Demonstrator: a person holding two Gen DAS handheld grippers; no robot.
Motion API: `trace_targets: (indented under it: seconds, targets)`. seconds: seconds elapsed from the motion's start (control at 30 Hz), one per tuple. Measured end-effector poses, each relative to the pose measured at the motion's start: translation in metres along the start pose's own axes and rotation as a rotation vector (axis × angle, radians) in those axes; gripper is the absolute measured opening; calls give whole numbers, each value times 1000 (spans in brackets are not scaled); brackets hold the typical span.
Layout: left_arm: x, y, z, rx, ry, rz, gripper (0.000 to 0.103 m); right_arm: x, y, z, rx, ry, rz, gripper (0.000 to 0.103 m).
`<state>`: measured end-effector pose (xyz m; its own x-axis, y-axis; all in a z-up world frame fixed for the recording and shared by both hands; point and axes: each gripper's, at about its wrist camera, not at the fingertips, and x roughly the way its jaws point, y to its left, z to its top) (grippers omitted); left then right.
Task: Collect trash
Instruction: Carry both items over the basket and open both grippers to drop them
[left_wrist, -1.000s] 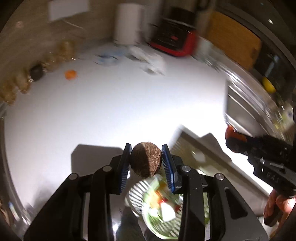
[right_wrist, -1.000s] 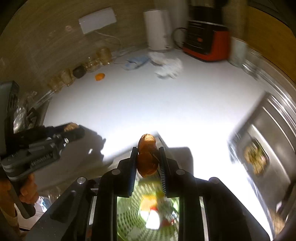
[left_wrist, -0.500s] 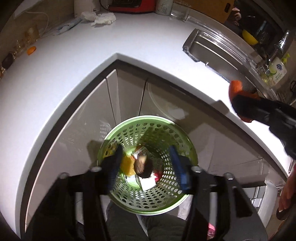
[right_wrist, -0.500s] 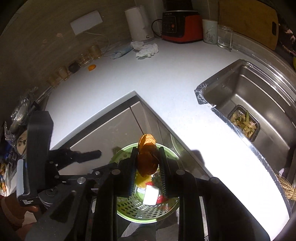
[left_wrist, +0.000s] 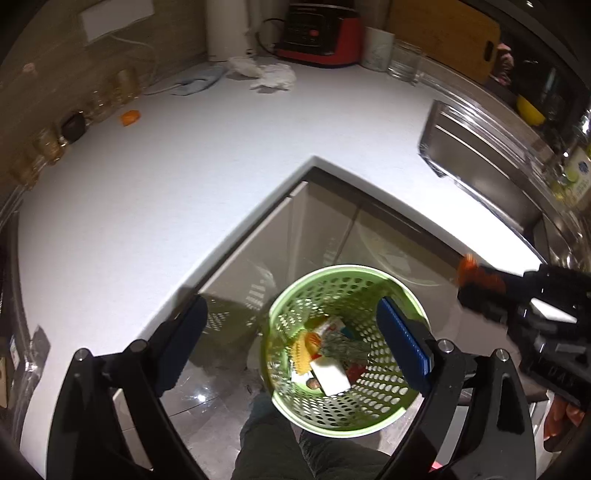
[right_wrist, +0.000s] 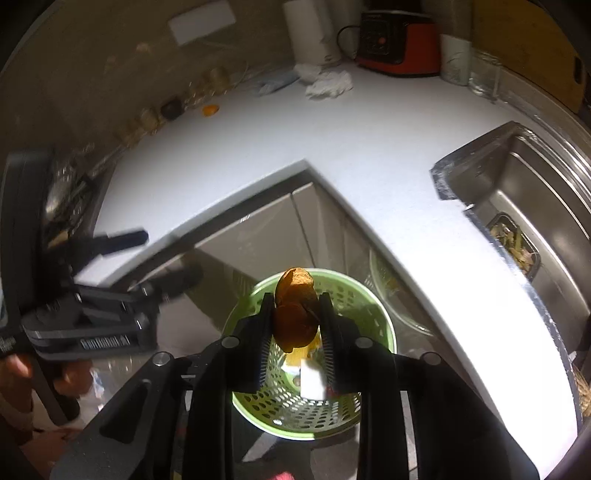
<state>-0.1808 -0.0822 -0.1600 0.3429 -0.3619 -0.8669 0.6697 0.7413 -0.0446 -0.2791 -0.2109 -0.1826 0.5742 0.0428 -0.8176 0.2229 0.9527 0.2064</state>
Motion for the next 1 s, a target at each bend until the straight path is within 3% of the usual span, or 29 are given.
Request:
trace_targets:
  seconds: [0.03,0.1,0.13,0.67,1.0]
  targets:
    - [-1,6,1,-11,-1,10,88,6,3,0,-16,24,-1,82]
    - [0,14,2,-30,-1,22,88,12,11,-1,-46,29,-59,101]
    - [-1,19,2,-40,-1,28,88,12,14,0,-55,14,-88,101]
    - [4,53,28,-70,-27,49,89,16,8,42,22,1,-59,101]
    - [36,113,85,-100,-42,74,90,51,26,115,-10,-23,-58,101]
